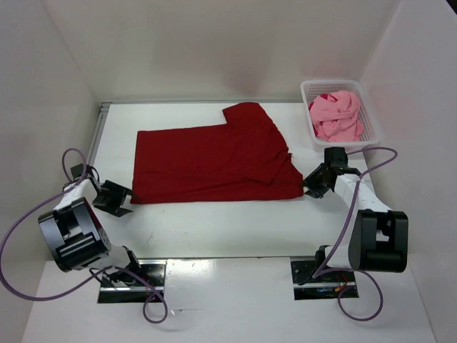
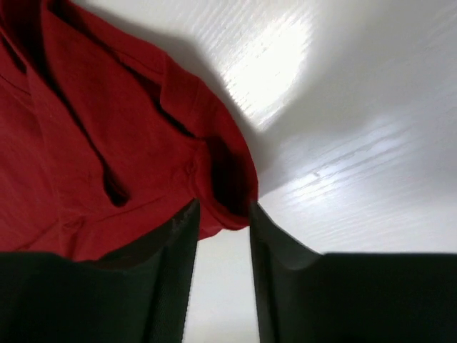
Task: Fold and stack the t-shirts
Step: Fold the flattened tshirt in 1/3 of the way
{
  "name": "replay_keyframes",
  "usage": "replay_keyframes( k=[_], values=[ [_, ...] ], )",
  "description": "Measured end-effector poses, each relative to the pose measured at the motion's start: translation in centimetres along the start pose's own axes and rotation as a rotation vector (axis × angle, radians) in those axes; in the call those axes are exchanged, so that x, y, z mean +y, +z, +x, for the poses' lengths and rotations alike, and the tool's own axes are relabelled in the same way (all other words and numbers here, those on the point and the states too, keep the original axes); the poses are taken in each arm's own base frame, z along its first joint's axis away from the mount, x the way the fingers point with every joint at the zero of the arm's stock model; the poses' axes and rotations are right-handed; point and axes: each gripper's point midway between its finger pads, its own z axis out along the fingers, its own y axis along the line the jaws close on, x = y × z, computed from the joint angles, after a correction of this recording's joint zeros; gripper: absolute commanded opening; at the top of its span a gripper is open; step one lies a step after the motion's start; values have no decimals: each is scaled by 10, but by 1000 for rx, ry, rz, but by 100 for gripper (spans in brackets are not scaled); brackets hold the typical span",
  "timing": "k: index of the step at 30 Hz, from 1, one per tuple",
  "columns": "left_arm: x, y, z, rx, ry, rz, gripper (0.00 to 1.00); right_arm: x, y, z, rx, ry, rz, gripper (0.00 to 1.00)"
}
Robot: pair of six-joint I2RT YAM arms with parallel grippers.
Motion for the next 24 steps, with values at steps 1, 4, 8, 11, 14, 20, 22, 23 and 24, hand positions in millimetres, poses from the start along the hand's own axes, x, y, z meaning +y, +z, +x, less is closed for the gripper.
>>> replay_keyframes(
  k=[1, 4, 8, 11, 14, 20, 22, 23, 24],
  values=[
    [0, -4, 0, -5, 0, 3, 74, 1, -1, -3, -7, -4, -1, 53],
    [-8, -19, -4, -47, 20, 34, 74, 13, -9, -17, -40, -23, -27, 55],
    [-22, -32, -9, -97, 75, 76, 28, 48, -25, -34, -93, -95, -109, 11],
    [-40, -35, 3, -96, 163, 106, 11, 85, -25, -12, -57, -191, -185, 4],
    [-64, -33, 22, -79, 266, 150, 10, 109, -3, 30, 47, -291, -216, 24],
    [-100, -27, 68, -27, 436, 228, 11, 102, 32, 71, 177, -336, -159, 38],
    [-107, -23, 80, -7, 461, 240, 11, 101, 39, 72, 183, -336, -150, 38],
    [-109, -21, 85, 1, 472, 242, 11, 101, 43, 72, 183, -336, -149, 38],
    [-111, -19, 91, 12, 479, 244, 11, 102, 46, 72, 185, -335, -147, 40]
  ],
)
